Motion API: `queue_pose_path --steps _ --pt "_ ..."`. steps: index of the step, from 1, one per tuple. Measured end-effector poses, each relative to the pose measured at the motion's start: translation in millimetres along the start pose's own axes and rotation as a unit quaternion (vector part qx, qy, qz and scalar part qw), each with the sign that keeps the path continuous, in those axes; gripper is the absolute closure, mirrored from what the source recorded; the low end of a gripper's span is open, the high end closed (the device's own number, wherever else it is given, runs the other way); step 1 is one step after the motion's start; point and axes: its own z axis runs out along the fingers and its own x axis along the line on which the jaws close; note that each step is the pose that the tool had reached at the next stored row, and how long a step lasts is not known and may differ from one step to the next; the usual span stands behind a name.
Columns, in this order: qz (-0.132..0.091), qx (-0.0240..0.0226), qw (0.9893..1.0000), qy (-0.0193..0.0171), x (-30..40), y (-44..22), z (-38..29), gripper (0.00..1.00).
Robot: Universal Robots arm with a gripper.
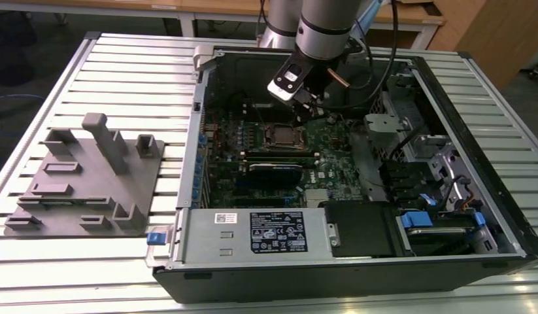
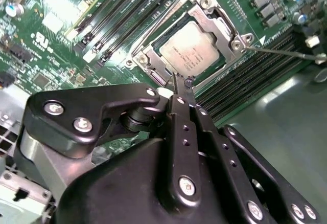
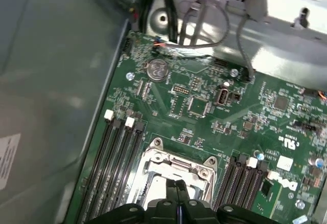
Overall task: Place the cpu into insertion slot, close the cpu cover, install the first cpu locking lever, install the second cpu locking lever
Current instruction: 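Close the cpu cover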
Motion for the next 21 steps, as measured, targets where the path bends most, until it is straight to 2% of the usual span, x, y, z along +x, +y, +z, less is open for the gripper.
queue_pose_path --steps 4,10,13,16,21 --pt "-0.028 0.0013 0.9996 -0.0004 0.0 0.0 0.0 0.89" --pt "-0.03 0.0014 0.9995 -0.0005 0.0 0.0 0.0 0.89" --pt "-0.043 0.0019 0.9991 -0.0007 0.0 0.0 0.1 0.89" --pt "-0.065 0.0029 0.9979 -0.001 0.0 0.0 0.2 0.89" --pt "-0.105 0.0047 0.9945 -0.0017 0.0 0.0 0.3 0.89"
